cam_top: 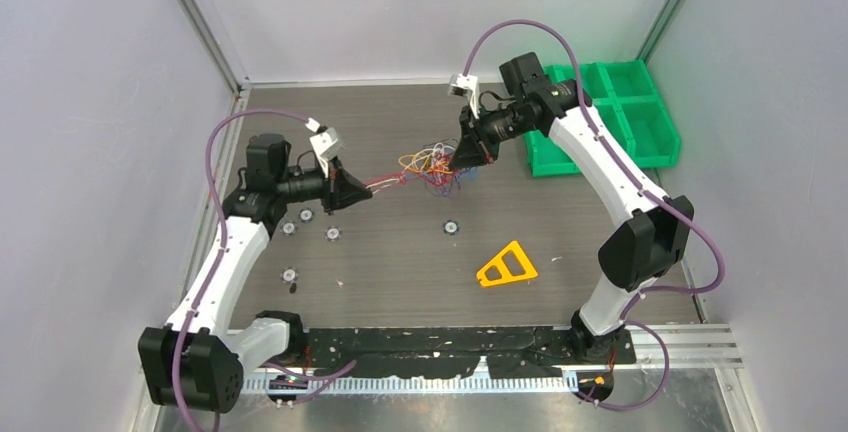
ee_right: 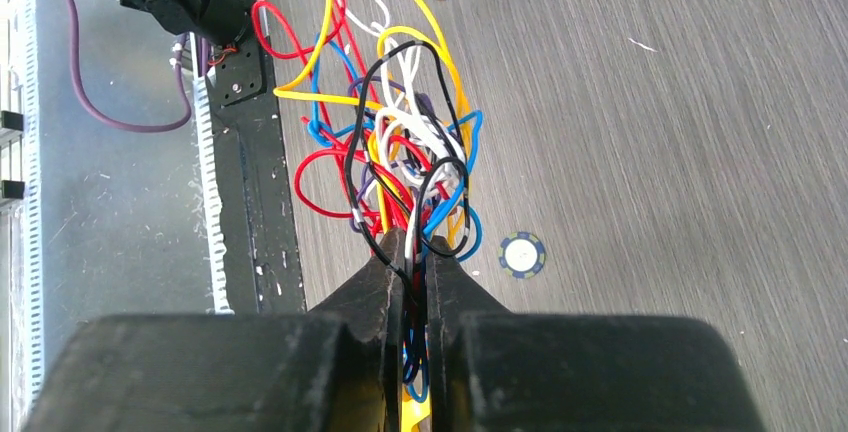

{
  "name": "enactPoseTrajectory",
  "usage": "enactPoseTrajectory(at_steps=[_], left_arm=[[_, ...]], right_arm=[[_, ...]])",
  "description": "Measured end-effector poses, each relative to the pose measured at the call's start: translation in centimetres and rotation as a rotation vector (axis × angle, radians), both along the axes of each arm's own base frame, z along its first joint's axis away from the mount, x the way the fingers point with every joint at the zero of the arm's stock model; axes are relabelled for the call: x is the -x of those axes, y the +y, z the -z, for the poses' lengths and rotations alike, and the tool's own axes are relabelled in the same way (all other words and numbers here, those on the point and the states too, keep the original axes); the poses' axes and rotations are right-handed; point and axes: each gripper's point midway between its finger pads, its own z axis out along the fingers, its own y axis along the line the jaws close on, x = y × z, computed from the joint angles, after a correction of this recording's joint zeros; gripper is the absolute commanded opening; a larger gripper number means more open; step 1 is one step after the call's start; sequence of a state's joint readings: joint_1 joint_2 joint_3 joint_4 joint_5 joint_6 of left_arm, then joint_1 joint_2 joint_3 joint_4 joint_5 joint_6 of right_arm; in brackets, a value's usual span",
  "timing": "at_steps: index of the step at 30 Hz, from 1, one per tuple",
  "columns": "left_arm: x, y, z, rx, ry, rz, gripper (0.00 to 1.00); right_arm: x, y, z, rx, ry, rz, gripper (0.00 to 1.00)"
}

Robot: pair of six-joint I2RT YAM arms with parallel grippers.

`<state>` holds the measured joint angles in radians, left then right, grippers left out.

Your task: Untangle the cables

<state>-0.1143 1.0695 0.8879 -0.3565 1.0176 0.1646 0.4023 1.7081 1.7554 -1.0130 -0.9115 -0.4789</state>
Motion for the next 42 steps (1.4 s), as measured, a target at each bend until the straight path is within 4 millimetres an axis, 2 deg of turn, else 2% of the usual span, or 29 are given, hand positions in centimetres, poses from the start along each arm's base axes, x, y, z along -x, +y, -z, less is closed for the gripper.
enactPoseTrajectory(at_steps=[3, 4, 7, 9, 10, 11, 12, 13, 14, 16, 22, 23, 26, 28, 29, 30, 31, 32, 33, 34, 36, 37, 40, 41, 42], left_arm=[[-0.4, 1.0, 0.6, -0.027, -0.014, -0.018, 0.0], [-0.8, 1.9, 1.0, -0.046, -0.017, -0.046, 0.0], [-2.2, 5.7, 2.9, -0.12, 0.018, -0.173, 0.0], [-2.7, 7.4, 4.2, -0.162, 0.044, -0.22, 0.0], [-2.7, 7.7, 4.7, -0.175, 0.063, -0.218, 0.02], [-2.5, 7.6, 4.9, -0.178, 0.075, -0.211, 0.23], [-2.3, 7.3, 4.9, -0.175, 0.084, -0.193, 0.48], [-2.1, 6.7, 4.6, -0.166, 0.079, -0.171, 0.78], [-1.9, 6.0, 4.0, -0.148, 0.075, -0.145, 0.88], [-1.8, 4.6, 2.4, -0.11, 0.061, -0.11, 0.98], [0.1, -2.0, -1.8, -0.034, -0.038, 0.07, 1.0], [0.3, -2.7, -2.2, -0.023, -0.046, 0.082, 0.97], [0.5, -4.8, -3.3, 0.009, -0.07, 0.11, 0.65], [0.8, -6.0, -3.7, 0.029, -0.075, 0.135, 0.35], [0.9, -6.5, -3.7, 0.037, -0.061, 0.148, 0.11], [1.2, -6.9, -3.5, 0.041, -0.045, 0.162, 0.0], [1.3, -7.2, -3.2, 0.044, -0.022, 0.172, 0.0], [1.4, -7.4, -3.0, 0.046, -0.006, 0.174, 0.0], [1.4, -7.5, -2.8, 0.051, 0.014, 0.175, 0.0], [1.4, -7.4, -2.7, 0.058, 0.033, 0.168, 0.0], [1.0, -6.9, -2.5, 0.087, 0.071, 0.135, 0.0], [0.7, -6.5, -2.4, 0.111, 0.096, 0.104, 0.0], [-0.1, -5.1, -1.9, 0.187, 0.162, 0.015, 0.0], [-0.3, -4.9, -1.9, 0.207, 0.182, -0.003, 0.0], [-0.4, -4.9, -2.0, 0.231, 0.199, -0.013, 0.0]], right_arm=[[-0.1, -0.2, 0.1, 0.004, 0.002, 0.005, 0.05], [-0.4, -0.6, 0.2, 0.014, -0.004, 0.018, 0.05], [-2.7, -3.5, 0.4, 0.044, -0.017, 0.117, 0.05], [-3.9, -5.2, 0.4, 0.053, -0.023, 0.169, 0.05], [-4.3, -5.8, 0.4, 0.054, -0.024, 0.188, 0.05], [-4.5, -6.1, 0.4, 0.055, -0.025, 0.198, 0.05], [-4.5, -6.1, 0.3, 0.053, -0.024, 0.197, 0.06], [-4.3, -5.8, 0.3, 0.051, -0.023, 0.186, 0.06], [-3.8, -5.1, 0.3, 0.047, -0.021, 0.164, 0.06], [-2.3, -2.9, 0.1, 0.033, -0.018, 0.094, 0.08], [3.0, 3.4, -0.8, -0.025, -0.009, -0.114, 0.12], [3.5, 3.9, -1.0, -0.033, -0.006, -0.133, 0.12], [5.1, 5.3, -1.9, -0.064, -0.004, -0.194, 0.12], [6.0, 6.1, -2.6, -0.081, -0.01, -0.227, 0.14], [6.3, 6.4, -2.9, -0.091, -0.011, -0.24, 0.18], [6.5, 6.5, -3.1, -0.094, -0.012, -0.245, 0.24], [6.6, 6.6, -3.2, -0.097, -0.009, -0.247, 0.43], [6.7, 6.6, -3.3, -0.098, 0.0, -0.245, 0.51], [6.6, 6.6, -3.3, -0.098, 0.01, -0.237, 0.64], [6.4, 6.4, -3.4, -0.099, 0.017, -0.227, 0.68], [5.6, 6.0, -3.3, -0.097, 0.026, -0.19, 0.86], [5.0, 5.7, -3.2, -0.097, 0.031, -0.16, 0.98], [3.2, 3.6, -1.3, -0.087, 0.063, -0.024, 0.96], [2.8, 2.8, 0.6, -0.073, 0.088, 0.041, 0.95], [2.7, 2.1, 0.6, -0.076, 0.089, 0.076, 0.95]])
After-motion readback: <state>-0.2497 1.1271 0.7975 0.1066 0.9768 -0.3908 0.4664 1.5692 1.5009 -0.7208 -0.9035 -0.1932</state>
